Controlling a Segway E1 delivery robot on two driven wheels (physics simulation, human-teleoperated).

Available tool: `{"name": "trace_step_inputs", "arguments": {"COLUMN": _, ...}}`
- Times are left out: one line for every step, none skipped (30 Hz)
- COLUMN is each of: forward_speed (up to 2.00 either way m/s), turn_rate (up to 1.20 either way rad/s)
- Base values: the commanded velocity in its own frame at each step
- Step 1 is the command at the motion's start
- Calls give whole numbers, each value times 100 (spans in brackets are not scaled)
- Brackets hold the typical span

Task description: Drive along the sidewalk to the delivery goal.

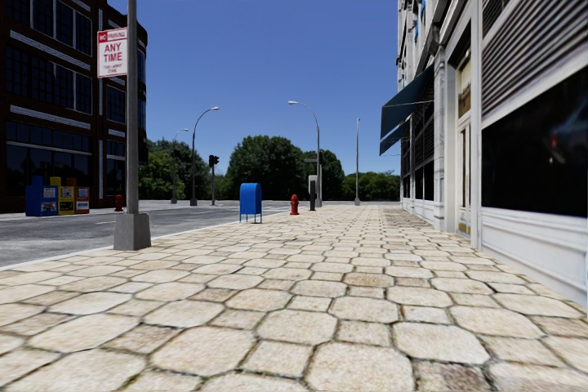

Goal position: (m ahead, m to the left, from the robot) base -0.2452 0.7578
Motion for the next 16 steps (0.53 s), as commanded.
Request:
{"name": "trace_step_inputs", "arguments": {"forward_speed": 0, "turn_rate": 0}}
{"name": "trace_step_inputs", "arguments": {"forward_speed": 0, "turn_rate": 0}}
{"name": "trace_step_inputs", "arguments": {"forward_speed": 0, "turn_rate": 0}}
{"name": "trace_step_inputs", "arguments": {"forward_speed": 0, "turn_rate": 0}}
{"name": "trace_step_inputs", "arguments": {"forward_speed": 0, "turn_rate": 0}}
{"name": "trace_step_inputs", "arguments": {"forward_speed": 0, "turn_rate": 0}}
{"name": "trace_step_inputs", "arguments": {"forward_speed": 0, "turn_rate": 0}}
{"name": "trace_step_inputs", "arguments": {"forward_speed": 0, "turn_rate": 0}}
{"name": "trace_step_inputs", "arguments": {"forward_speed": 0, "turn_rate": 0}}
{"name": "trace_step_inputs", "arguments": {"forward_speed": 0, "turn_rate": 0}}
{"name": "trace_step_inputs", "arguments": {"forward_speed": 0, "turn_rate": 0}}
{"name": "trace_step_inputs", "arguments": {"forward_speed": 0, "turn_rate": 0}}
{"name": "trace_step_inputs", "arguments": {"forward_speed": 0, "turn_rate": 0}}
{"name": "trace_step_inputs", "arguments": {"forward_speed": 0, "turn_rate": 0}}
{"name": "trace_step_inputs", "arguments": {"forward_speed": 0, "turn_rate": 0}}
{"name": "trace_step_inputs", "arguments": {"forward_speed": 0, "turn_rate": 0}}
